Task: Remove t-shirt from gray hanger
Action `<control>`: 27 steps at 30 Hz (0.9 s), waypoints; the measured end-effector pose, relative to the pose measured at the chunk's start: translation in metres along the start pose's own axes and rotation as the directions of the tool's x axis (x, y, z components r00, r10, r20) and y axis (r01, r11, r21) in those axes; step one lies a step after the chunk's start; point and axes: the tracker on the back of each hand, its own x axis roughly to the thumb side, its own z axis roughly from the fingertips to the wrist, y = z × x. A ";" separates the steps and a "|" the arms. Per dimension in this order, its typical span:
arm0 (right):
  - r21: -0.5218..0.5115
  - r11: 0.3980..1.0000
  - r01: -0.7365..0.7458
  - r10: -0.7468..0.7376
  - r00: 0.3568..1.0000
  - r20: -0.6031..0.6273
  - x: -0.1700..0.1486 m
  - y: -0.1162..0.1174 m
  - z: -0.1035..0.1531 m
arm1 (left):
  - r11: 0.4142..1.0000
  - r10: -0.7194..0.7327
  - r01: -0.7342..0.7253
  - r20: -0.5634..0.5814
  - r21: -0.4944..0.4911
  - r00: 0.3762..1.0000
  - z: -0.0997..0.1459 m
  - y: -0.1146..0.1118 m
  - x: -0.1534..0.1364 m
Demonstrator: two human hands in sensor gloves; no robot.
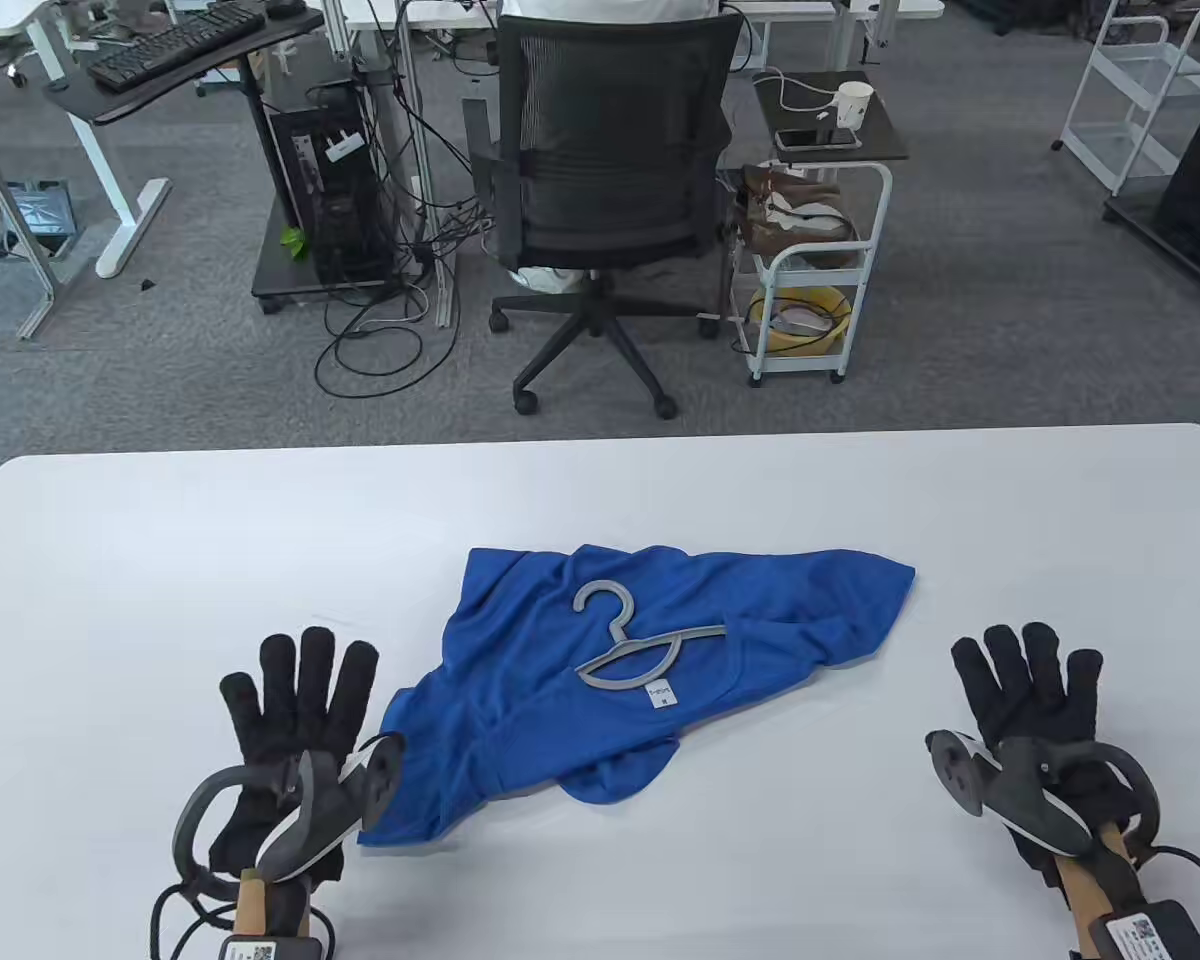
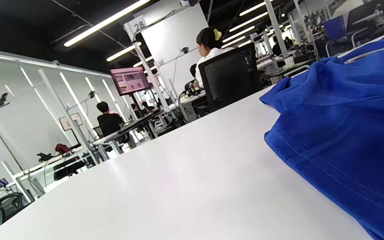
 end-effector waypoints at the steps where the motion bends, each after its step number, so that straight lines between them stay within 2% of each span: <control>1: 0.000 1.000 0.000 0.000 1.000 0.001 0.000 0.000 0.000 | 1.000 -0.001 0.001 0.001 -0.001 1.000 0.000 0.000 0.000; 14: 0.021 1.000 0.000 0.000 1.000 0.008 0.000 0.001 0.001 | 1.000 0.010 -0.010 0.004 0.001 1.000 -0.001 0.000 0.000; 17: 0.012 1.000 -0.002 0.002 1.000 0.020 0.003 -0.005 0.002 | 1.000 0.006 -0.006 0.001 0.000 1.000 -0.001 0.001 0.000; 21: -0.055 0.996 0.070 -0.068 0.997 0.041 0.013 -0.046 -0.010 | 1.000 0.020 -0.020 -0.009 0.000 1.000 -0.002 0.001 -0.004; 24: -0.100 0.992 0.078 -0.073 0.996 0.048 0.025 -0.090 -0.030 | 1.000 0.019 -0.019 -0.010 0.003 1.000 -0.001 0.001 -0.004; 27: -0.104 0.984 0.145 -0.141 0.989 0.046 0.045 -0.147 -0.058 | 1.000 0.018 -0.018 -0.007 0.006 1.000 -0.002 0.001 -0.004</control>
